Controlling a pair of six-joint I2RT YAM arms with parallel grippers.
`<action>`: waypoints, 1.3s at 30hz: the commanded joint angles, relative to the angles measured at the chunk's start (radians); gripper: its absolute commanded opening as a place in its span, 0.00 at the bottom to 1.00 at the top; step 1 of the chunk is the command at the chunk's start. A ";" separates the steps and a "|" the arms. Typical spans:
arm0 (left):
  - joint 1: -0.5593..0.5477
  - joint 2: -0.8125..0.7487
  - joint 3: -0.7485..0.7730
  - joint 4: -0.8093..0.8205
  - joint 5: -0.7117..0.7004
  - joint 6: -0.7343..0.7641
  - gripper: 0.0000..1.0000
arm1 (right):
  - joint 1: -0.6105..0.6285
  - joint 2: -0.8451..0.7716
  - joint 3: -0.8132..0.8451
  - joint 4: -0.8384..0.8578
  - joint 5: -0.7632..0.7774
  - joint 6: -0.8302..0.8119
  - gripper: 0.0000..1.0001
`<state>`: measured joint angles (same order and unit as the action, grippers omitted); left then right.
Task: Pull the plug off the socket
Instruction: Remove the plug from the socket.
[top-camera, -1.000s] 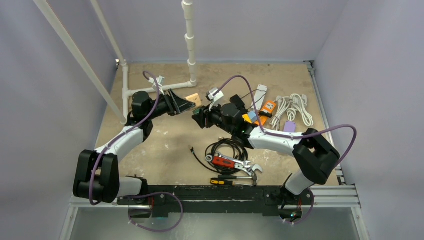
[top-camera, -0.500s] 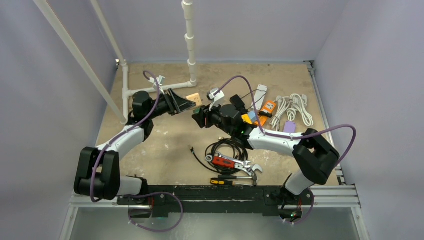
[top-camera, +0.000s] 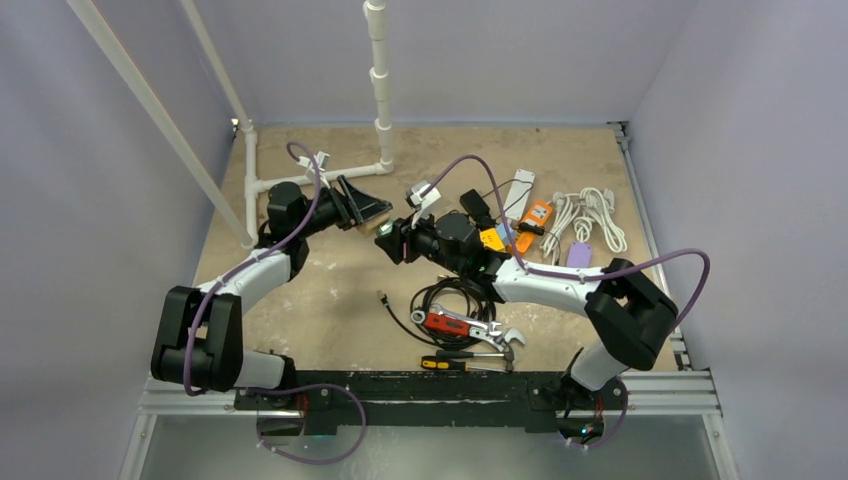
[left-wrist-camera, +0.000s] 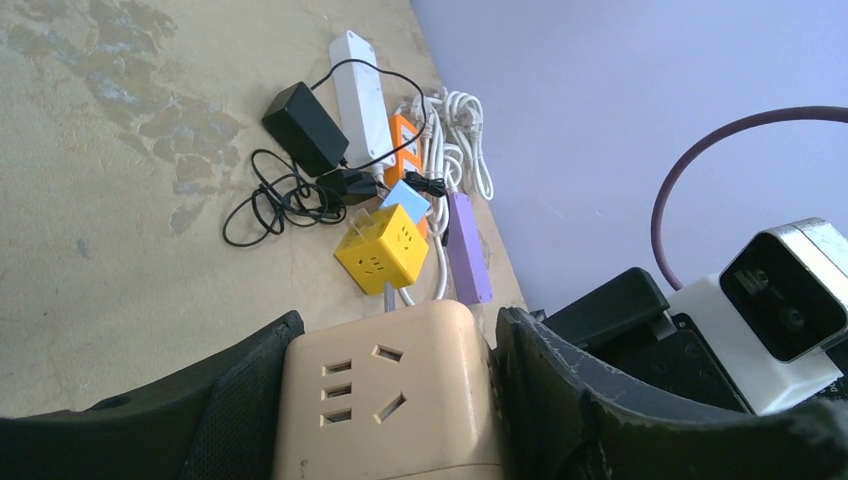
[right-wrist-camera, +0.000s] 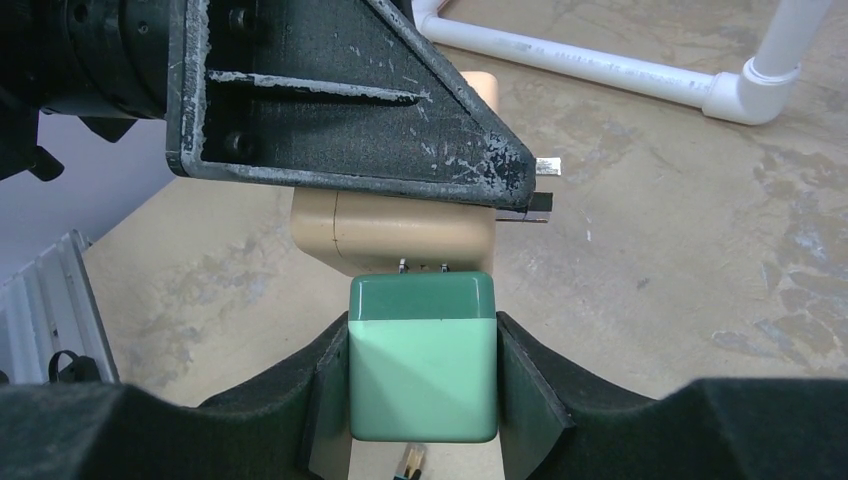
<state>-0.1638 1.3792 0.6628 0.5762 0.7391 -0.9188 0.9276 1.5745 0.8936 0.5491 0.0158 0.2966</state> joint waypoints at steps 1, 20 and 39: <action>0.004 0.006 0.014 0.030 -0.030 0.011 0.53 | 0.016 -0.024 0.070 0.124 -0.020 0.014 0.00; 0.004 -0.020 0.009 0.058 -0.030 0.022 0.00 | -0.042 0.088 0.133 -0.042 0.012 0.148 0.00; 0.012 -0.035 0.005 0.046 -0.050 0.038 0.00 | 0.014 0.043 0.092 -0.001 -0.020 0.035 0.00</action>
<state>-0.1524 1.3781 0.6628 0.5758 0.6765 -0.8978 0.9142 1.6489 0.9627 0.5125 -0.0353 0.2558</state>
